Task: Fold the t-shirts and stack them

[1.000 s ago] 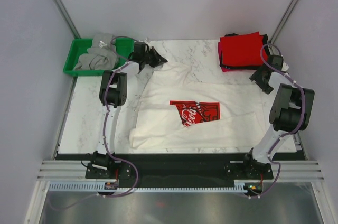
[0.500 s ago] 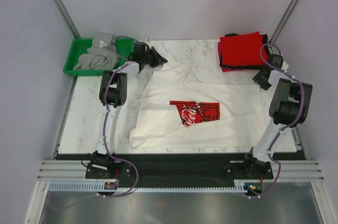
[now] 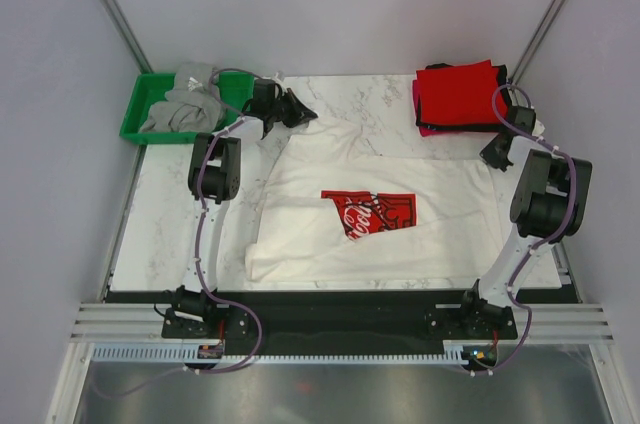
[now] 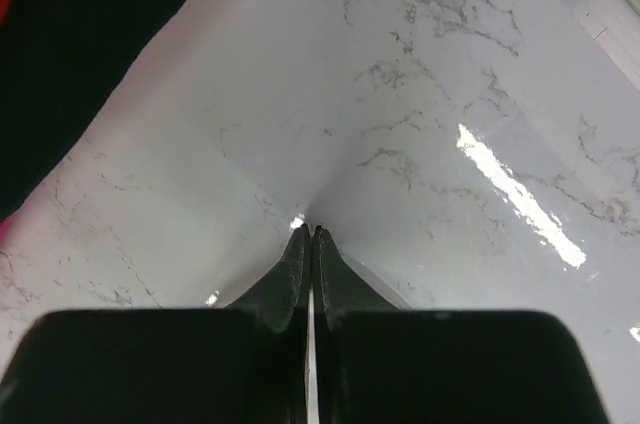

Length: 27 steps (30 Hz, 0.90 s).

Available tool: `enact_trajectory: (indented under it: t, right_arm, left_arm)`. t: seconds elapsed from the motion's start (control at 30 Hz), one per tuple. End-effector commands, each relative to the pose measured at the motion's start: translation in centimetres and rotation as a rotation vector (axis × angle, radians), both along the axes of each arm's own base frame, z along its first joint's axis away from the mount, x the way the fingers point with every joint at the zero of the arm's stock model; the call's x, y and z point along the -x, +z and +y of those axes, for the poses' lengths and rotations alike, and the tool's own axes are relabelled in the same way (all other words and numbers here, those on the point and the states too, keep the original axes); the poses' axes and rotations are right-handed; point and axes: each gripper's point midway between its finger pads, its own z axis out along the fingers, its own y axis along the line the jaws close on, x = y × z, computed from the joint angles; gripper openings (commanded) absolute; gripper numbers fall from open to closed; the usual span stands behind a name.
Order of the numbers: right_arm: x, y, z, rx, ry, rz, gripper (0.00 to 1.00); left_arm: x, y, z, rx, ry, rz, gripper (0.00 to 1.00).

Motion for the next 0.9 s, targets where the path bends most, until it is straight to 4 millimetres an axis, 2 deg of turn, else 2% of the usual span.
enact_trajectory:
  t: [0.0, 0.03, 0.13, 0.17, 0.2, 0.27, 0.3, 0.33, 0.37, 0.4, 0.43, 0.47, 0.5, 0.53, 0.57, 0.6, 0.63, 0.67, 0.7, 0.73, 0.77, 0.83, 0.87]
  right_arm:
    - [-0.2, 2.5, 1.0, -0.032, 0.02, -0.056, 0.0]
    - [-0.2, 3.7, 1.1, -0.033, 0.026, -0.077, 0.0]
    - [-0.6, 6.2, 1.8, -0.047, 0.061, -0.128, 0.0]
    - [-0.6, 6.5, 2.4, -0.069, 0.089, -0.133, 0.0]
    - [-0.5, 6.6, 2.7, -0.078, 0.101, -0.134, 0.0]
    - [0.0, 7.0, 3.4, -0.092, 0.128, -0.143, 0.0]
    - [0.2, 7.2, 4.1, -0.108, 0.162, -0.153, 0.0]
    - [0.2, 8.2, 4.3, -0.104, 0.176, -0.186, 0.0]
    - [1.1, 7.6, 4.8, -0.112, 0.183, -0.173, 0.0]
    - [1.4, 7.7, 5.1, -0.118, 0.184, -0.181, 0.0]
    - [1.8, 8.6, 5.2, -0.114, 0.185, -0.206, 0.0]
    - [2.6, 8.2, 5.6, -0.126, 0.186, -0.198, 0.0]
    - [2.8, 9.0, 5.8, -0.123, 0.193, -0.222, 0.0]
    - [3.0, 9.3, 6.3, -0.138, 0.201, -0.233, 0.0]
    - [3.6, 9.2, 6.6, -0.145, 0.207, -0.234, 0.0]
    - [3.8, 10.0, 6.7, -0.139, 0.212, -0.254, 0.0]
    - [4.2, 9.9, 6.8, -0.141, 0.215, -0.252, 0.0]
    - [4.4, 10.1, 6.9, -0.137, 0.217, -0.257, 0.0]
    - [4.6, 10.3, 6.8, -0.127, 0.213, -0.261, 0.0]
    - [5.2, 10.4, 6.7, -0.116, 0.207, -0.259, 0.0]
    - [5.5, 10.4, 6.2, -0.095, 0.186, -0.256, 0.0]
    - [6.3, 10.4, 5.9, -0.079, 0.165, -0.254, 0.0]
    - [6.6, 10.4, 5.4, -0.066, 0.144, -0.252, 0.0]
  left_arm:
    - [0.8, -0.2, -0.2, 0.002, -0.051, 0.022, 0.02]
    - [1.2, 0.0, -0.2, 0.002, -0.059, 0.033, 0.02]
    - [2.1, 3.6, 0.0, 0.007, -0.06, 0.003, 0.02]
    - [2.6, 6.2, 0.1, 0.014, -0.062, -0.026, 0.02]
    - [2.9, 7.2, 0.1, 0.016, -0.064, -0.037, 0.02]
    - [4.3, 10.8, 0.5, 0.017, -0.066, -0.077, 0.02]
    - [4.9, 12.0, 0.6, 0.017, -0.065, -0.089, 0.02]
    - [5.6, 12.8, 0.9, 0.013, -0.055, -0.093, 0.02]
    - [6.9, 11.9, 1.2, -0.002, -0.054, -0.067, 0.02]
    - [7.7, 14.5, 1.5, -0.002, -0.051, -0.111, 0.02]
    - [8.3, 14.7, 1.8, -0.009, -0.044, -0.109, 0.02]
    - [9.6, 13.9, 2.1, -0.025, -0.048, -0.095, 0.02]
    - [10.4, 15.5, 2.3, -0.029, -0.05, -0.125, 0.02]
    - [10.9, 15.8, 2.5, -0.038, -0.047, -0.131, 0.02]
    - [11.9, 15.0, 2.8, -0.054, -0.052, -0.12, 0.02]
    - [12.8, 14.7, 3.0, -0.066, -0.057, -0.1, 0.02]
    - [13.4, 16.1, 3.4, -0.074, -0.048, -0.13, 0.02]
    - [14.5, 15.0, 3.6, -0.094, -0.054, -0.11, 0.02]
    - [15.1, 15.2, 3.8, -0.101, -0.052, -0.114, 0.02]
    - [15.9, 16.4, 4.1, -0.106, -0.042, -0.14, 0.02]
    - [16.9, 15.6, 4.4, -0.119, -0.042, -0.125, 0.02]
    - [18.1, 15.8, 4.9, -0.133, -0.028, -0.129, 0.02]
    - [19.5, 16.2, 5.2, -0.142, -0.028, -0.134, 0.02]
